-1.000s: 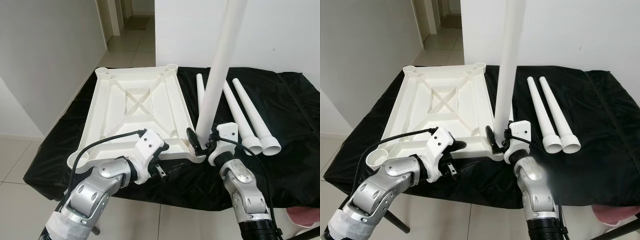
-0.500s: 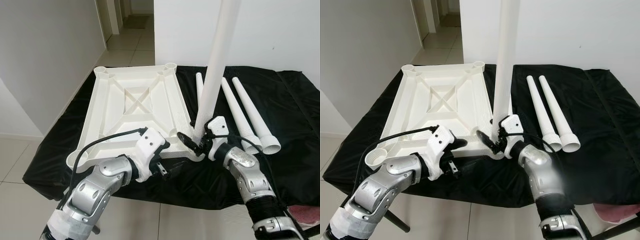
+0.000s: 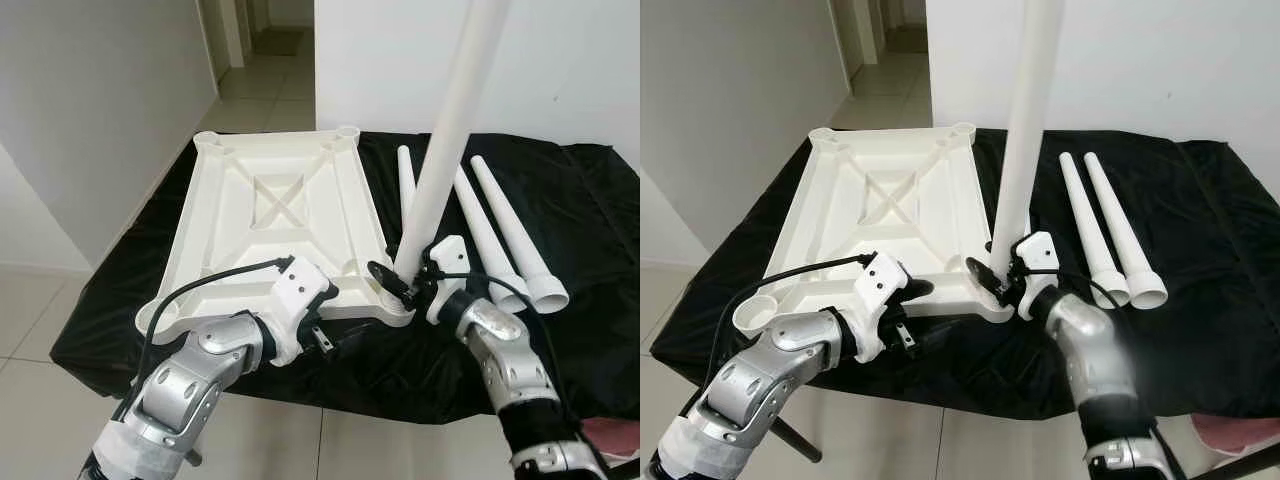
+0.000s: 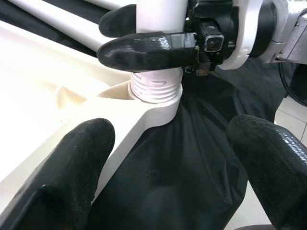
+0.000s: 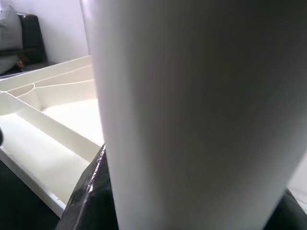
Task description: Building children table
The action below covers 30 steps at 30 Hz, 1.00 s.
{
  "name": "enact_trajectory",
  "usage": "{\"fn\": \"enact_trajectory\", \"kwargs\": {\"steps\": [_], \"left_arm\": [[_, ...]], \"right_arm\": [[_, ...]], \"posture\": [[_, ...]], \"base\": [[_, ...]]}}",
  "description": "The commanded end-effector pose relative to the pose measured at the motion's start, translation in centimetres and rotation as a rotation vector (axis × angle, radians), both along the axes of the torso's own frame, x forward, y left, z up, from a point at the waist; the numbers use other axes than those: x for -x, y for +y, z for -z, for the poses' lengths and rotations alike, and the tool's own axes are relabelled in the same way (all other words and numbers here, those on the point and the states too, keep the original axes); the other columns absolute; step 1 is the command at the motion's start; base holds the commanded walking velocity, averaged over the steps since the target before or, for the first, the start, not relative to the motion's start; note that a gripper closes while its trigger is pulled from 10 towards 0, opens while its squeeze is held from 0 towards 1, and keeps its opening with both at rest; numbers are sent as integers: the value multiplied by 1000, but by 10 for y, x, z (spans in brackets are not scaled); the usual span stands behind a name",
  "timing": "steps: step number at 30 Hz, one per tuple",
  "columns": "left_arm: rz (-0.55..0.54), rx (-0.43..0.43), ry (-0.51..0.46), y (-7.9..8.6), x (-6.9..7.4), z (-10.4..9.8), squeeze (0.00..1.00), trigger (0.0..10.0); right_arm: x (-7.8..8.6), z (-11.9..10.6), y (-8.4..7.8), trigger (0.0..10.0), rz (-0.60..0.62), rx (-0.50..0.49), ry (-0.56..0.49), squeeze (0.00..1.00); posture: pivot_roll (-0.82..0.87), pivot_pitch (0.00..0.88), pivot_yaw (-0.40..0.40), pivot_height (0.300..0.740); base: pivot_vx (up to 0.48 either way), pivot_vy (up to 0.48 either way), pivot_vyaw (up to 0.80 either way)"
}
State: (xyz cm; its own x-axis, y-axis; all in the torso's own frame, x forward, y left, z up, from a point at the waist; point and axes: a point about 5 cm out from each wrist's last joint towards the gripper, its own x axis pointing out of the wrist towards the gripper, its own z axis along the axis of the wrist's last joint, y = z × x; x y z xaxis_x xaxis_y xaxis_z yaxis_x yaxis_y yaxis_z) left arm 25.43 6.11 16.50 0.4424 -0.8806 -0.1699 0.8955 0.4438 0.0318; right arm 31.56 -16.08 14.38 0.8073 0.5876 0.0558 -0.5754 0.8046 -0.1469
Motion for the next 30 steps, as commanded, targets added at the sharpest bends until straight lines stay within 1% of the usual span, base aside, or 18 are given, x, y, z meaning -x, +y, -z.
{"fn": "enact_trajectory", "kwargs": {"steps": [1,4,5,7,8,10,11,12,13,14,15,17,18,19,22,25,29,30], "left_arm": [[-2,-10,3,2,1,0,0,10000],[3,-10,6,1,1,1,0,10000],[3,-10,6,1,1,1,0,10000],[10,-10,10,0,2,1,0,10000],[11,-11,10,0,3,1,0,10000],[11,-11,10,0,3,1,0,10000],[12,-13,11,1,3,2,0,10000],[12,-13,11,1,3,2,0,10000],[12,-14,10,1,3,2,0,10000],[12,-14,10,1,3,2,0,10000],[13,-15,10,0,3,2,0,10000],[13,-15,10,0,3,2,0,10000],[12,-14,10,0,3,2,0,10000],[12,-14,10,0,3,2,0,10000],[7,-11,12,0,4,2,0,10000],[6,-12,14,1,4,2,0,10000],[3,-13,13,2,4,2,0,10000],[2,-12,13,1,3,1,0,10000]], "right_arm": [[5,17,2,10000,57,1,75,0],[8,17,10,10000,124,-14,85,0],[8,17,10,10000,124,-14,85,0],[9,17,18,10000,237,-70,102,0],[10,18,21,10000,304,-73,113,0],[10,18,21,10000,304,-73,113,0],[12,19,28,10000,436,-88,127,0],[12,19,28,10000,436,-88,127,0],[13,19,33,10000,496,-111,134,0],[13,19,33,10000,496,-111,134,0],[15,19,41,10000,562,-132,144,0],[15,19,41,10000,562,-132,144,0],[16,19,47,10000,586,-141,150,0],[16,19,47,10000,586,-141,150,0],[19,14,61,10000,606,-178,152,0],[21,11,64,10000,586,-172,139,0],[20,7,59,10000,590,-166,120,0],[19,6,56,10000,591,-162,112,878]], "posture": [[-66,19,47,740],[-67,18,48,740],[-67,18,48,740],[-68,17,47,740],[-67,16,48,740],[-67,16,48,740],[-65,16,45,740],[-65,16,45,740],[-65,16,45,740],[-65,16,45,740],[-65,16,45,740],[-65,16,45,740],[-61,16,40,740],[-61,16,40,740],[-55,17,42,740],[-55,17,42,740],[-56,20,42,740],[-56,21,41,740]], "base": [[0,0,0],[0,0,0],[0,0,0],[0,0,0],[0,0,0],[0,0,0],[0,0,0],[0,0,0],[0,0,0],[0,0,0],[0,0,0],[0,0,0],[0,0,0],[0,0,0],[0,0,0],[0,0,0],[0,0,0],[0,0,0]]}}
